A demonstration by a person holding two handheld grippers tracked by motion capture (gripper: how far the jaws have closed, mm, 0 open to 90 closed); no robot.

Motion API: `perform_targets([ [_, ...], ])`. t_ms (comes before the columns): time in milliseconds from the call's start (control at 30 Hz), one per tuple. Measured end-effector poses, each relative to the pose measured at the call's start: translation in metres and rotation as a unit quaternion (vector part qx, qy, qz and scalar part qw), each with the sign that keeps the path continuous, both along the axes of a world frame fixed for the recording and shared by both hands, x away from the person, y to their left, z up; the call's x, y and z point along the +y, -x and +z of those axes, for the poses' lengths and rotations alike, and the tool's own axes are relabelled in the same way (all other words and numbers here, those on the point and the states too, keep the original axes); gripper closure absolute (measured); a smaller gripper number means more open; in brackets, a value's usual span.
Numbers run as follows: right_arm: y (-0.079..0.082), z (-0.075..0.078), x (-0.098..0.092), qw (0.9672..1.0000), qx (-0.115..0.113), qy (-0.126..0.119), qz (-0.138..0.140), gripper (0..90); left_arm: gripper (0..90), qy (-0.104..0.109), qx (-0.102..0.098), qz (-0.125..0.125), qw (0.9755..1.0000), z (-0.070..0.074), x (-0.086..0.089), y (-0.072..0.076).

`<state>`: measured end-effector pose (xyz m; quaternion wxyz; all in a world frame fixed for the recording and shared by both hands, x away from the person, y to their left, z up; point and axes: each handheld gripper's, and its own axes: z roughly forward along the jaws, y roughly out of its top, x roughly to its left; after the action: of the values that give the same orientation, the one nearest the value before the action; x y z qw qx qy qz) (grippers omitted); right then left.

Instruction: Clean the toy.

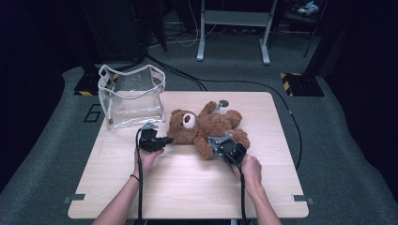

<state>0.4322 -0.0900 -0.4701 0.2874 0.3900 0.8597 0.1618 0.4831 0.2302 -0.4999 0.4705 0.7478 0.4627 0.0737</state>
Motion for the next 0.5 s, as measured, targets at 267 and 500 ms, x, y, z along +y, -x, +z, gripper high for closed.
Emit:
perform_targets([
  [267,0.001,0.006,-0.045,0.9976,-0.004,-0.019,-0.066,74.8,83.9,-0.003,-0.002,-0.002,1.0,0.003,0.0,-0.001],
  [500,0.002,0.01,-0.098,0.9909,-0.009,-0.027,-0.132,74.7,84.0,-0.001,0.0,0.002,1.0,0.002,0.0,-0.002],
])
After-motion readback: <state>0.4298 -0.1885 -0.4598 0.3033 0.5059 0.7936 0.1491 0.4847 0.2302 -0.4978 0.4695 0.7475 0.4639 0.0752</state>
